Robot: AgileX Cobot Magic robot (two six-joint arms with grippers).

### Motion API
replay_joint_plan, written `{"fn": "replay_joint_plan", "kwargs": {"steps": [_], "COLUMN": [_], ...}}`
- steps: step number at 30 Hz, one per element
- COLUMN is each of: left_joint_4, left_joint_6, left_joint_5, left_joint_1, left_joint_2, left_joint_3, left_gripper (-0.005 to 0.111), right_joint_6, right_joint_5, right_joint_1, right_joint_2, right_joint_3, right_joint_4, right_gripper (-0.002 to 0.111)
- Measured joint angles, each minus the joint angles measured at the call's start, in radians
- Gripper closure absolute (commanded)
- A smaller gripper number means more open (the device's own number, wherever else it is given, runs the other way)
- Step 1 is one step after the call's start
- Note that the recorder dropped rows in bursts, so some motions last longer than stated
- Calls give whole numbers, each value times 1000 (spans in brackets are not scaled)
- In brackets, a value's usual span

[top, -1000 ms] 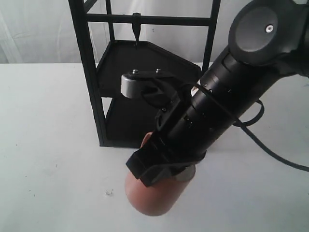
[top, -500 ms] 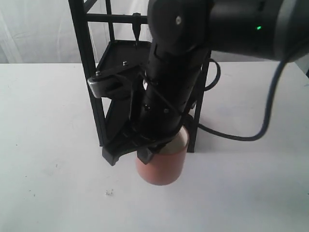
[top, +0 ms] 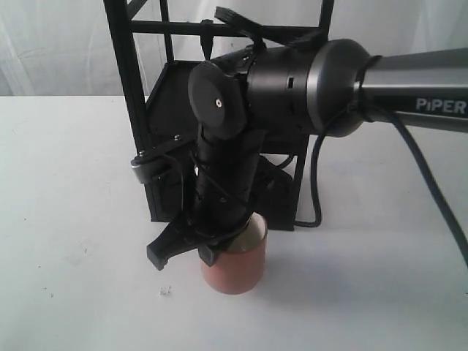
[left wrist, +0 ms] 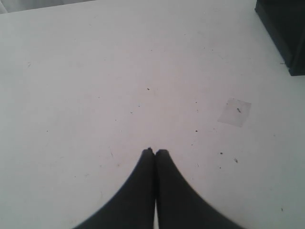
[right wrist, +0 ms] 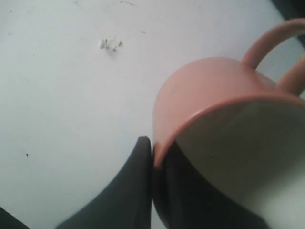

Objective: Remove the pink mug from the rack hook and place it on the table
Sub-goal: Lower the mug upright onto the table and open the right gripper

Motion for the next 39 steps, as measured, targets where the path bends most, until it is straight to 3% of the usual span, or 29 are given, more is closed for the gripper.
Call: {"fn": "replay_joint_plan", "kwargs": {"steps": [22,31,39], "left_joint_4": [0,0,0], "left_joint_6": [0,0,0], "left_joint_5": [0,0,0], "left_joint_1": [0,0,0], "left_joint_2": [0,0,0], "left_joint_3": [0,0,0], "left_gripper": [107,107,107], "right_joint_6": [0,0,0], "right_joint_5": [-8,-8,-43], "right_joint_1": [6,6,6], "right_joint_2": [48,48,48], "right_joint_3": [2,2,2], "right_joint_4": [54,-81,-84], "right_gripper": [108,108,108]}}
